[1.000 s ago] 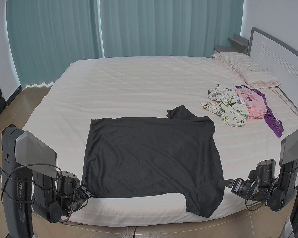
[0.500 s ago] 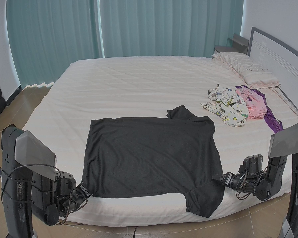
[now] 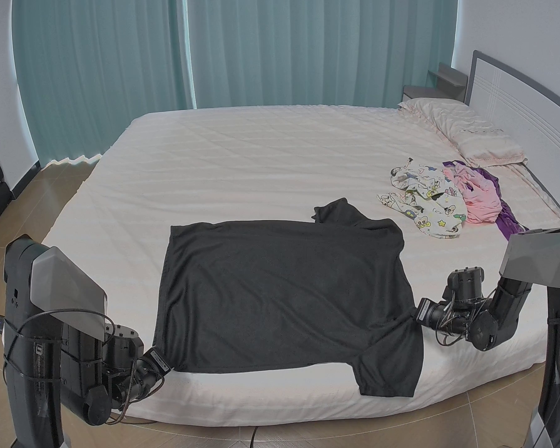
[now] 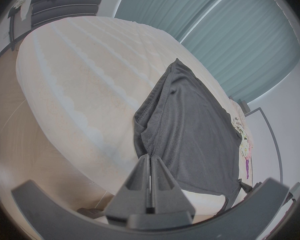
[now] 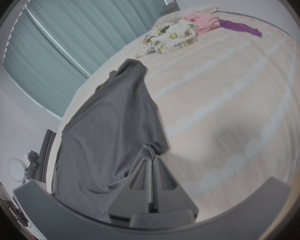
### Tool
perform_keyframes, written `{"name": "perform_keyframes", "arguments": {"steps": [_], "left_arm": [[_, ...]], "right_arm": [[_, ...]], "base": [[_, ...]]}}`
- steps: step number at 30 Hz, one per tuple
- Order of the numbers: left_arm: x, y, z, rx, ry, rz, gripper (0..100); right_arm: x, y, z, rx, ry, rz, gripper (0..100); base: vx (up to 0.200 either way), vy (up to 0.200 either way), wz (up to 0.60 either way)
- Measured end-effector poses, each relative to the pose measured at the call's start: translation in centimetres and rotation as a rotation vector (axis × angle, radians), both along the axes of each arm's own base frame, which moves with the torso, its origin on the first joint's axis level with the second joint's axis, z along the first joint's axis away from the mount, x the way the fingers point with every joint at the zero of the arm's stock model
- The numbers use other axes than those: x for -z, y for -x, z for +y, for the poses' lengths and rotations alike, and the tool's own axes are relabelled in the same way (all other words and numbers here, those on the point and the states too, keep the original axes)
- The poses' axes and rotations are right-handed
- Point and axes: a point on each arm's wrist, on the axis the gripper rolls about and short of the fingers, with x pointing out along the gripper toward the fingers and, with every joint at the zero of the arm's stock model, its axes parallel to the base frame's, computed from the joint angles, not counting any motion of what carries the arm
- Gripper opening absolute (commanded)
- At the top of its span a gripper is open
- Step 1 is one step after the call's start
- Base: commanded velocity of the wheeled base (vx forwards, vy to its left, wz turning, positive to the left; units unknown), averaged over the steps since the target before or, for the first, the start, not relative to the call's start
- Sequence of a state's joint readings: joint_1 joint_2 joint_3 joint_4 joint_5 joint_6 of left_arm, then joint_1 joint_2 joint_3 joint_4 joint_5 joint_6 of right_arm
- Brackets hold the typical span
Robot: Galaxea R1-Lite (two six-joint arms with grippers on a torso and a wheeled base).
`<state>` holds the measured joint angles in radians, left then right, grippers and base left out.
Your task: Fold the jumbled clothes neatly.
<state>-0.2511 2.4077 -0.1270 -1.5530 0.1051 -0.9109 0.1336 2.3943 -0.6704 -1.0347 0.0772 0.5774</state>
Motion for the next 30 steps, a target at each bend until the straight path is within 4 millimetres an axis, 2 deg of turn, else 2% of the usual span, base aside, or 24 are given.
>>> {"name": "perform_keyframes", "arguments": {"steps": [7, 8, 16, 21, 24, 30], "left_arm": [[0.0, 0.0, 0.0, -0.001, 0.001, 0.001, 0], [0.0, 0.0, 0.0, -0.001, 0.000, 0.001, 0], [0.0, 0.0, 0.0, -0.001, 0.001, 0.000, 0], [0.0, 0.0, 0.0, -0.001, 0.001, 0.001, 0], [0.0, 0.0, 0.0, -0.001, 0.000, 0.001, 0], [0.0, 0.0, 0.0, -0.001, 0.001, 0.001, 0]], "right_arm": [[-1.7, -2.5, 0.3, 0.002, -0.008, -0.102, 0], [-1.9, -2.7, 0.3, -0.001, -0.009, -0.111, 100], [-1.4, -3.2, 0.3, -0.010, 0.033, -0.091, 100], [-1.1, -3.1, -1.0, 0.063, 0.064, -0.083, 100], [-1.3, -2.2, -1.7, 0.102, 0.041, -0.059, 100], [-2.1, 1.5, -1.4, 0.171, -0.054, 0.030, 100]], "base": [[0.000, 0.000, 0.00], [0.000, 0.000, 0.00], [0.000, 0.000, 0.00], [0.000, 0.000, 0.00], [0.000, 0.000, 0.00], [0.000, 0.000, 0.00]]}}
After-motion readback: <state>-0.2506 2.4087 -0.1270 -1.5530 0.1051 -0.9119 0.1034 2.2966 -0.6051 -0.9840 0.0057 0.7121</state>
